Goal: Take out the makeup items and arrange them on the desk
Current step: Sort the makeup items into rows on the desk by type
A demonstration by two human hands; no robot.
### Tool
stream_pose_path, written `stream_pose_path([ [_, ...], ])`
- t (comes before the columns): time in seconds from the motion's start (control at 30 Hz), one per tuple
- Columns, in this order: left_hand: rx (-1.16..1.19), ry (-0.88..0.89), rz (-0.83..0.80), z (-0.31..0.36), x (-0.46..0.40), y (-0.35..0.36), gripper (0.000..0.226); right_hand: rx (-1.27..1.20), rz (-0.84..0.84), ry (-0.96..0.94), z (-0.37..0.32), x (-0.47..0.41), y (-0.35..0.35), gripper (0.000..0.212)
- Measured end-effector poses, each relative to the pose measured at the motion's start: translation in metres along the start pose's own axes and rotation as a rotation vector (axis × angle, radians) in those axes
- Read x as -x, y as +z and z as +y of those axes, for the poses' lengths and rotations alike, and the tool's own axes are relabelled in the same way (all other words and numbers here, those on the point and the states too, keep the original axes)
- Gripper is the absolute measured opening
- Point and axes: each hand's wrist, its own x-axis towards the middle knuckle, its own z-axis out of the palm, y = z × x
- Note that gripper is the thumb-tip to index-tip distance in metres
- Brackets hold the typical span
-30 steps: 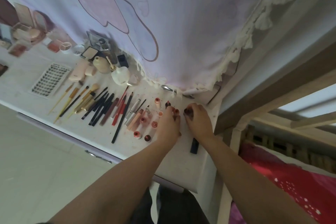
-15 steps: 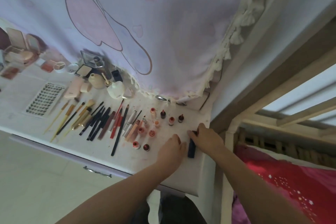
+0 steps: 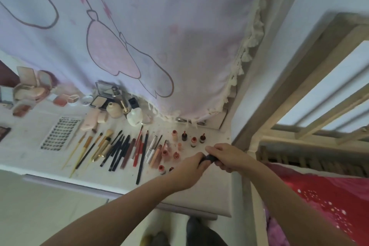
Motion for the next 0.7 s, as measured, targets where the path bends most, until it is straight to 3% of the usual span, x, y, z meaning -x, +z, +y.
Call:
stream_pose_path([
  [0.27,0.121,0.120,-0.016,0.008,0.032,-0.041,0.021,-0.139,0.038,-0.209,-0.026,0.014,0.019,0.026],
  [0.43,0.193,0.094,-0.047,0.005,0.043,-0.041,0.022,-0.170,0.023,-0.265,-0.023,0.021,0.026,0.028],
  [0.5,0.141,0.099,-0.045,0.005,0.044,-0.041,0.022,-0.148,-0.006,-0.238,-0.024,0.024,0.026,0.032],
  [0.63,-0.205,0.204,-0.040,0.008,0.044,-0.055,0.016,0.141,-0.152,-0.089,-0.041,0.032,0.012,0.048],
  [0.7,-0.306,0.245,-0.050,0.012,0.045,-0.065,0.019,0.170,-0.257,-0.056,-0.048,0.037,0.003,0.049],
])
